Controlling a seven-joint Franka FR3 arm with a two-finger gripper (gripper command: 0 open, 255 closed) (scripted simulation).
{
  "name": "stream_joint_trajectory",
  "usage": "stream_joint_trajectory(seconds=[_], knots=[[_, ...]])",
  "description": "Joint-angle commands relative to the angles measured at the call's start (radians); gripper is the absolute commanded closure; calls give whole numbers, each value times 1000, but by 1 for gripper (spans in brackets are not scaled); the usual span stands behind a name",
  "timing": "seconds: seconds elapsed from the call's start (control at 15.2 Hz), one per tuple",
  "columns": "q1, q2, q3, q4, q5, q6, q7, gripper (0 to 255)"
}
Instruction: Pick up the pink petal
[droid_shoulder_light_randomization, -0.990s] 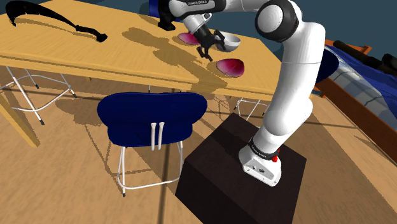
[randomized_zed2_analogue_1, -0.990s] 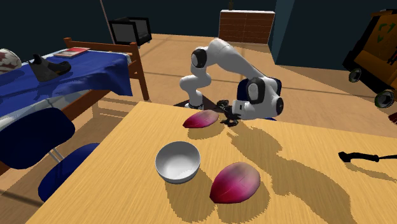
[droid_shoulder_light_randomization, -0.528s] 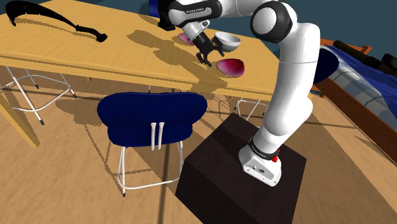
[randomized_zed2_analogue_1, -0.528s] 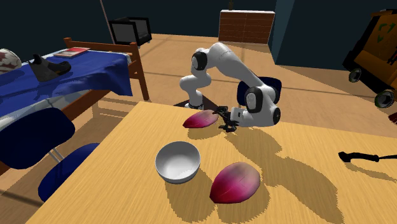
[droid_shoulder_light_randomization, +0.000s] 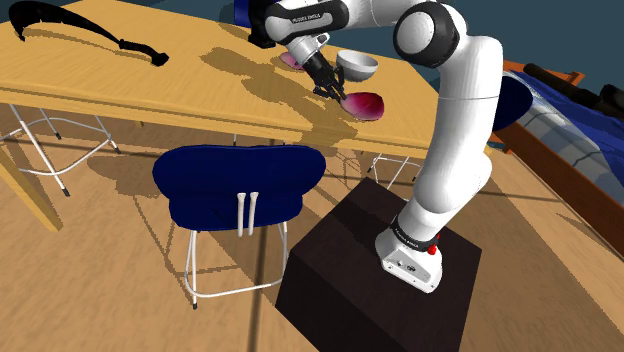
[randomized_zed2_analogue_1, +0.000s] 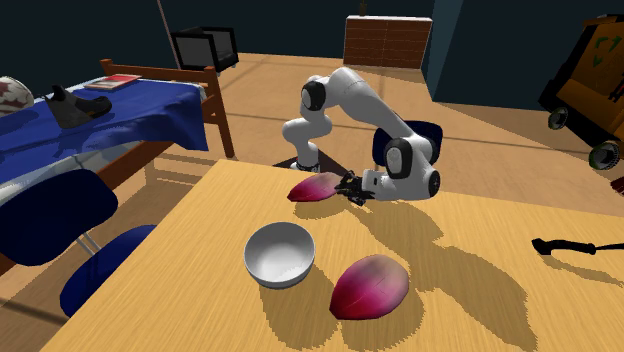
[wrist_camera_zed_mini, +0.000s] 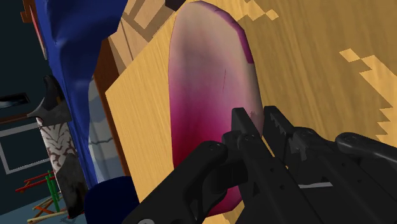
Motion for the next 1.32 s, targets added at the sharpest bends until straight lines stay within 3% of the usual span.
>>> stream_joint_trajectory(seconds=[0.0,1.25], knots=[[0,0,0,0,0,0,0,255],[16,-24,-1,161,-41,-175,-78,255]])
